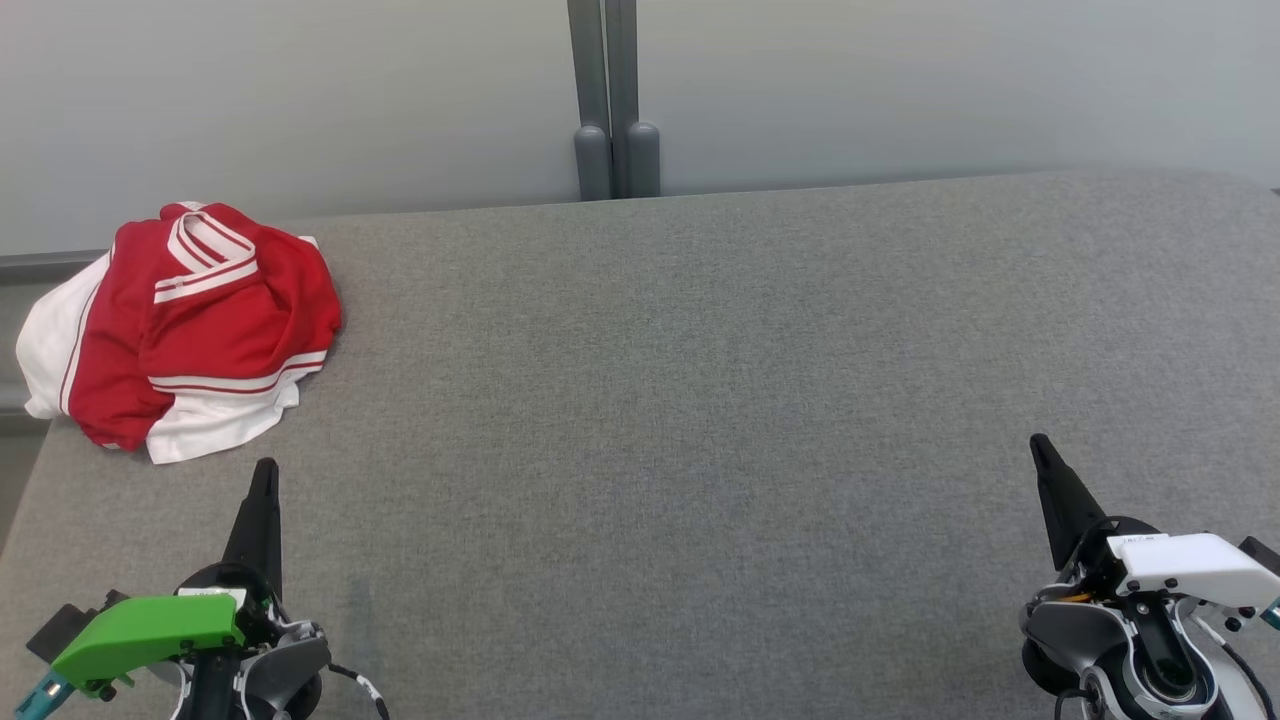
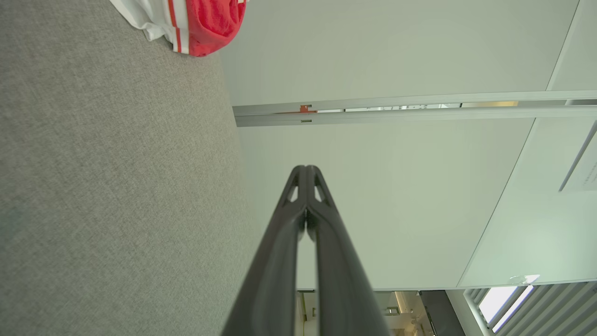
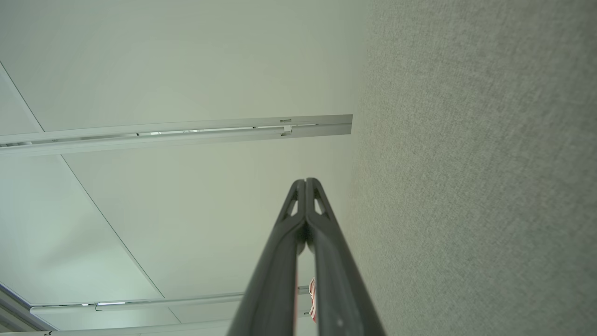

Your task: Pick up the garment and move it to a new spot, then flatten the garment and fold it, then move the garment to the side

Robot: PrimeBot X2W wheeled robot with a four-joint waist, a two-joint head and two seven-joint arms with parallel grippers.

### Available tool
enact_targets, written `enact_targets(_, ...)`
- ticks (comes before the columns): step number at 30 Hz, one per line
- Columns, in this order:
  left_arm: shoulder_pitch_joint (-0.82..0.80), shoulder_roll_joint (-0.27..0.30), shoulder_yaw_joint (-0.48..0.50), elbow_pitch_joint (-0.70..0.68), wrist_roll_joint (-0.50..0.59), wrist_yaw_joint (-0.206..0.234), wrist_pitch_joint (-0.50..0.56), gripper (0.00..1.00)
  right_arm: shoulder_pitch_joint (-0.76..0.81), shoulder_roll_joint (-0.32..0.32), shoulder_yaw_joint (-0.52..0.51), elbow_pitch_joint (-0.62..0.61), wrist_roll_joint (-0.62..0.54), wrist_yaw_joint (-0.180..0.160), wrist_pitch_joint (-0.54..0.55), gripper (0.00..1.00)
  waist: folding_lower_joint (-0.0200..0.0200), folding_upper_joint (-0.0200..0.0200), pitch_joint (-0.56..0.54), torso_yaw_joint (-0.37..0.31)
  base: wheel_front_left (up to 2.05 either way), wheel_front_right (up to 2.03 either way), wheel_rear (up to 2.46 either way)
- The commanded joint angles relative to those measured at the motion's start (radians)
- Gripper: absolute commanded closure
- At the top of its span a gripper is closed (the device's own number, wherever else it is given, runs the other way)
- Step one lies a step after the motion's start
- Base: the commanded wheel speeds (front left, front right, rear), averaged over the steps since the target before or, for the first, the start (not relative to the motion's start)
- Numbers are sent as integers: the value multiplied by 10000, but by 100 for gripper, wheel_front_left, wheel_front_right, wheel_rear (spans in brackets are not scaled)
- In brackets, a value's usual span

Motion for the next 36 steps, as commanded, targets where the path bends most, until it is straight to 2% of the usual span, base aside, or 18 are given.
enact_targets(1, -121, 29, 18, -3, 0, -60, 23, 100, -68, -7, -1, -46, -33, 8, 20, 100, 0, -1, 0, 0, 0, 0, 0)
enact_targets(36, -122, 29, 18, -3, 0, -61, 23, 100, -68, -7, -1, -47, -33, 8, 18, 100, 0, -1, 0, 0, 0, 0, 0)
